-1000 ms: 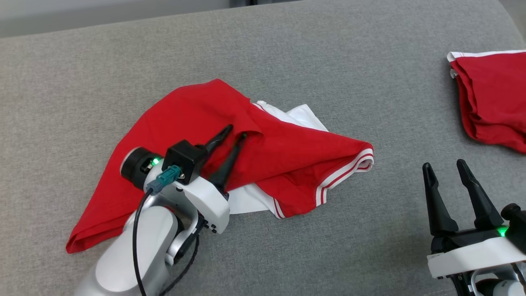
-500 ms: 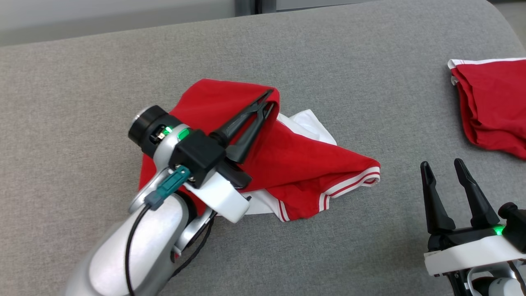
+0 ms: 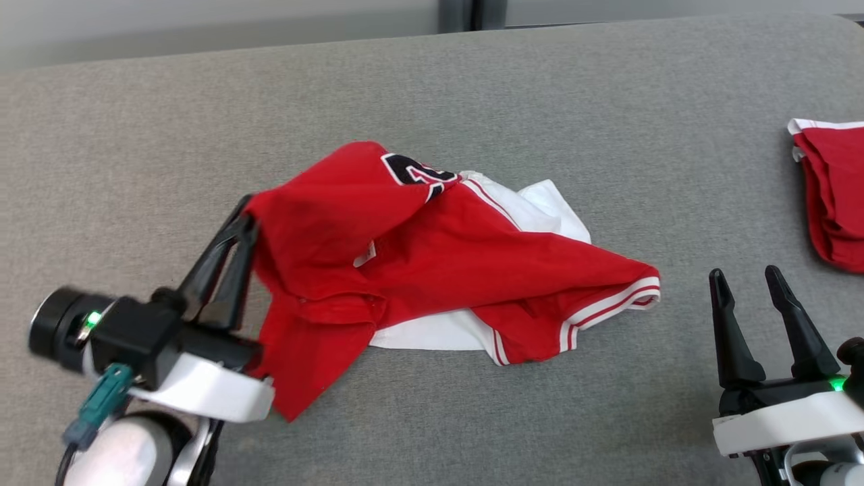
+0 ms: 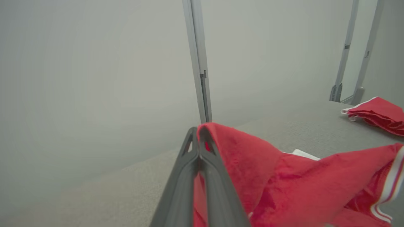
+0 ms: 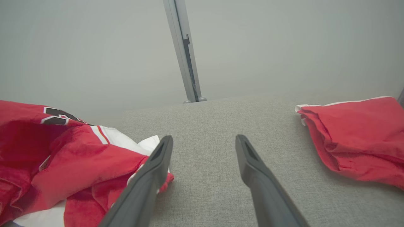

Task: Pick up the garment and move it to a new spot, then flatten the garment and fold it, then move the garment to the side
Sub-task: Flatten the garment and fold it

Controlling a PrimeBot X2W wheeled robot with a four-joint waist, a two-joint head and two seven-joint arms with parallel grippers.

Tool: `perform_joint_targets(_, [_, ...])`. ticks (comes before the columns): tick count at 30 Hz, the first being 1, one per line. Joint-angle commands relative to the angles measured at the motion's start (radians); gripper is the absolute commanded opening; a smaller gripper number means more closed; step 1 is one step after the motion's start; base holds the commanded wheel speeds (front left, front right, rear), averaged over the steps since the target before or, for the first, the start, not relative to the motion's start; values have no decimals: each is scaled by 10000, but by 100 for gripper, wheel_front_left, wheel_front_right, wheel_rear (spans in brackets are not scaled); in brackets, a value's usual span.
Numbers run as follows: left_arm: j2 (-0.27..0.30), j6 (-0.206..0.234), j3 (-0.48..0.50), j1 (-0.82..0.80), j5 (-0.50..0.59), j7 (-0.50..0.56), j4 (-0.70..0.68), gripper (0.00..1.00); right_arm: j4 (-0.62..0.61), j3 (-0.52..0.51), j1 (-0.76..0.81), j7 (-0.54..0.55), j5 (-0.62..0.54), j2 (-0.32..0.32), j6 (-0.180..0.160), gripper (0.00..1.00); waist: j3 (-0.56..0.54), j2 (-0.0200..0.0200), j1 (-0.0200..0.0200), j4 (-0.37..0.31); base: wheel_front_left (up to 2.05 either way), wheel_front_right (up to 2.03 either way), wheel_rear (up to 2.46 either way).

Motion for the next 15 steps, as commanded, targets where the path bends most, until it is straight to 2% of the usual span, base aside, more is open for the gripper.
perform_joint_targets(1, [73,192,208,326,-161,-78,-22,0,-76,-54,22,23,-41,-90,0,100,4,-1,0,129,0,0,0])
perform_joint_targets(4, [99,495,678,1059,-593,-345,228,0,-111,-53,-22,94,-2,-168,0,100,16,-1,0,279,0,0,0])
perform_joint_targets(6, [-6,503,862,1328,-891,-580,533,0,-133,-49,-36,119,15,-207,0,100,21,-1,0,358,0,0,0])
perform_joint_targets(11, [-336,87,891,1212,-1419,-1065,1622,0,-174,30,-109,228,30,-243,0,100,19,-1,0,414,0,0,0])
perform_joint_targets(12, [-420,30,884,1131,-1467,-1143,1823,13,-182,39,-110,255,23,-253,0,100,8,-1,0,406,0,0,0])
perform_joint_targets(13, [-482,0,867,1079,-1491,-1198,1992,53,-184,42,-103,269,28,-257,0,100,-10,-1,0,395,0,0,0])
perform_joint_targets(14, [-527,-55,868,1053,-1521,-1275,2135,100,-186,37,-90,282,34,-262,0,100,-27,-1,0,381,0,0,0])
perform_joint_targets(15, [-569,-62,870,1024,-1549,-1330,2279,100,-183,37,-70,278,37,-266,0,100,-55,-1,0,362,0,0,0])
